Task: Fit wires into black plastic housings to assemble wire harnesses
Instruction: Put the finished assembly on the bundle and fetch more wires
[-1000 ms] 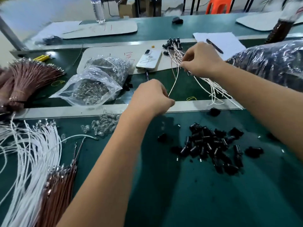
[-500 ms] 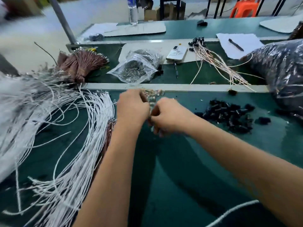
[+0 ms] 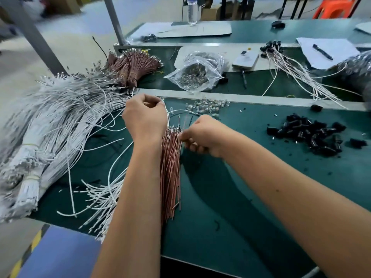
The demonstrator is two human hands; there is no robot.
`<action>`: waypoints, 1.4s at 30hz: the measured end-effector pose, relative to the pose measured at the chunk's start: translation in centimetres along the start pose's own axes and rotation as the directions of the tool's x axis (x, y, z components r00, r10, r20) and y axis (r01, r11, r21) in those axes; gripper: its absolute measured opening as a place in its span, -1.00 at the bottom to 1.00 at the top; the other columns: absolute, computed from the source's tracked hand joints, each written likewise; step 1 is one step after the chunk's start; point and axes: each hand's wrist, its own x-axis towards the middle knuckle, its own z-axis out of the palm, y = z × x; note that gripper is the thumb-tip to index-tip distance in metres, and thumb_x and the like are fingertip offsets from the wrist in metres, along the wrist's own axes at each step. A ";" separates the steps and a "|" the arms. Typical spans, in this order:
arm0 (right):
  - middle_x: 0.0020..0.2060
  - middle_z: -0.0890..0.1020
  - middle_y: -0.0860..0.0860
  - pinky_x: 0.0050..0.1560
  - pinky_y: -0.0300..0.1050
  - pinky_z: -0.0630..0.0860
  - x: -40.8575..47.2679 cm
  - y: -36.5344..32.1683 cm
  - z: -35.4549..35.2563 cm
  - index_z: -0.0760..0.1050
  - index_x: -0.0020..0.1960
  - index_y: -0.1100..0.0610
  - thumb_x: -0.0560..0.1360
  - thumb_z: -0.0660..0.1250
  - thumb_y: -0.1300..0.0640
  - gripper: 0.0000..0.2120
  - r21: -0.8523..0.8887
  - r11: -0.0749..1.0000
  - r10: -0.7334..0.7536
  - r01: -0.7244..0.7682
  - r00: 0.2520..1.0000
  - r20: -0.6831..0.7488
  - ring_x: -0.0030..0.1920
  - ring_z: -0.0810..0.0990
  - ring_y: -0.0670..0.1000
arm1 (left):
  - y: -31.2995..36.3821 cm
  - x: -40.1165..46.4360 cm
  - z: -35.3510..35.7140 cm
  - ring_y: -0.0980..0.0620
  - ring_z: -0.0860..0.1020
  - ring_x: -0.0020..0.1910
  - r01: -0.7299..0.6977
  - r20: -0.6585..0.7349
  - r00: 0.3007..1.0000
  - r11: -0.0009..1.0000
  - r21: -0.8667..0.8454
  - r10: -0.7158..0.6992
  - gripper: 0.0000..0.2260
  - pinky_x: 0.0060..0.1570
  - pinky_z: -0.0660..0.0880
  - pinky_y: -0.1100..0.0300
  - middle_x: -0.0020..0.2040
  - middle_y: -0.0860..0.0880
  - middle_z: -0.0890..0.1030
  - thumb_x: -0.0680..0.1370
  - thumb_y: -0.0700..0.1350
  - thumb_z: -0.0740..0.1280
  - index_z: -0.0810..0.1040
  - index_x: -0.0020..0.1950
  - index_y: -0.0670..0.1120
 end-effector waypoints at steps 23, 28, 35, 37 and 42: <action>-0.18 0.75 0.14 -0.40 -0.22 0.59 -5.1 11.4 -15.2 0.53 0.01 0.20 0.57 0.42 0.35 -0.89 0.250 0.688 -0.275 0.682 0.563 -0.780 -0.23 0.77 0.10 | 1.9 -10.5 13.7 0.09 0.66 -0.25 -0.050 0.594 0.743 0.911 -0.408 0.307 -0.83 -0.09 0.62 0.20 -0.20 -0.03 0.73 0.38 -0.34 0.58 0.70 -0.13 -0.13; -0.17 0.74 0.17 -0.40 -0.20 0.59 -5.1 11.5 -15.4 0.53 0.01 0.20 0.56 0.43 0.34 -0.89 0.240 0.654 -0.276 0.717 0.523 -0.807 -0.23 0.76 0.13 | 1.7 -10.6 14.1 0.10 0.65 -0.27 -0.033 0.633 0.722 0.928 -0.370 0.278 -0.84 -0.13 0.59 0.24 -0.20 -0.02 0.74 0.40 -0.33 0.57 0.73 -0.10 -0.13; -0.19 0.74 0.16 -0.42 -0.19 0.59 -5.0 11.5 -15.1 0.52 -0.02 0.18 0.56 0.44 0.35 -0.87 0.223 0.665 -0.271 0.713 0.509 -0.817 -0.24 0.76 0.13 | 1.7 -10.4 14.1 0.09 0.65 -0.25 -0.030 0.626 0.729 0.926 -0.375 0.277 -0.85 -0.08 0.63 0.18 -0.17 -0.03 0.74 0.40 -0.32 0.57 0.72 -0.08 -0.14; -0.19 0.75 0.14 -0.41 -0.19 0.59 -5.0 11.6 -15.0 0.51 -0.02 0.18 0.56 0.43 0.35 -0.87 0.234 0.661 -0.265 0.712 0.514 -0.816 -0.24 0.76 0.12 | 1.8 -10.5 14.0 0.09 0.66 -0.24 -0.040 0.630 0.722 0.925 -0.377 0.287 -0.84 -0.09 0.63 0.18 -0.18 -0.03 0.74 0.39 -0.32 0.58 0.72 -0.09 -0.14; -0.20 0.75 0.13 -0.41 -0.20 0.59 -4.8 11.7 -14.7 0.51 -0.02 0.20 0.57 0.43 0.35 -0.88 0.292 0.644 -0.233 0.707 0.544 -0.806 -0.24 0.77 0.12 | 1.8 -10.7 13.9 0.05 0.71 -0.18 -0.021 0.619 0.729 0.913 -0.406 0.292 -0.81 -0.10 0.61 0.25 -0.19 -0.05 0.74 0.38 -0.31 0.59 0.69 -0.07 -0.17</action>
